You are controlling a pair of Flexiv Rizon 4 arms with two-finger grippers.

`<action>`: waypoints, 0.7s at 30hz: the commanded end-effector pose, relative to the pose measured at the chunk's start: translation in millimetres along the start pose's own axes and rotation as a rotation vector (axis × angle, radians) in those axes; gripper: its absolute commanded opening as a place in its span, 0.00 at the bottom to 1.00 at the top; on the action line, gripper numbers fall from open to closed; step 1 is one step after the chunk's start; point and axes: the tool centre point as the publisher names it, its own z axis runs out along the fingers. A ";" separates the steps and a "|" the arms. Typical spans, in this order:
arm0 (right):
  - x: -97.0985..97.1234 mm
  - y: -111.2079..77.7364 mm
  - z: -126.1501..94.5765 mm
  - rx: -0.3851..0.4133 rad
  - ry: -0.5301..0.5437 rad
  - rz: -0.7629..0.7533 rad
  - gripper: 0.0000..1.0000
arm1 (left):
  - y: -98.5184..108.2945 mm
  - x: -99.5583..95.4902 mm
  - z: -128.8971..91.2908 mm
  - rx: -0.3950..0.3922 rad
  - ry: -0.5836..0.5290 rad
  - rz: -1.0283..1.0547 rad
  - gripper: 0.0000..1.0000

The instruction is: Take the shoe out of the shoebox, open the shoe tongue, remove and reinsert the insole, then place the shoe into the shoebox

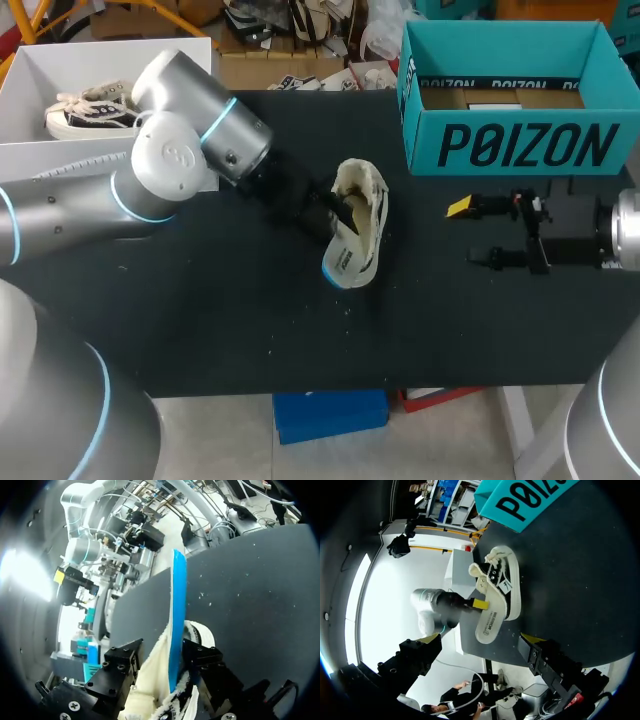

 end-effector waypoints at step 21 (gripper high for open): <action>0.5 0.0 0.3 0.000 -0.002 0.001 1.00 | -36.4 11.4 -6.9 0.024 0.031 -0.004 0.00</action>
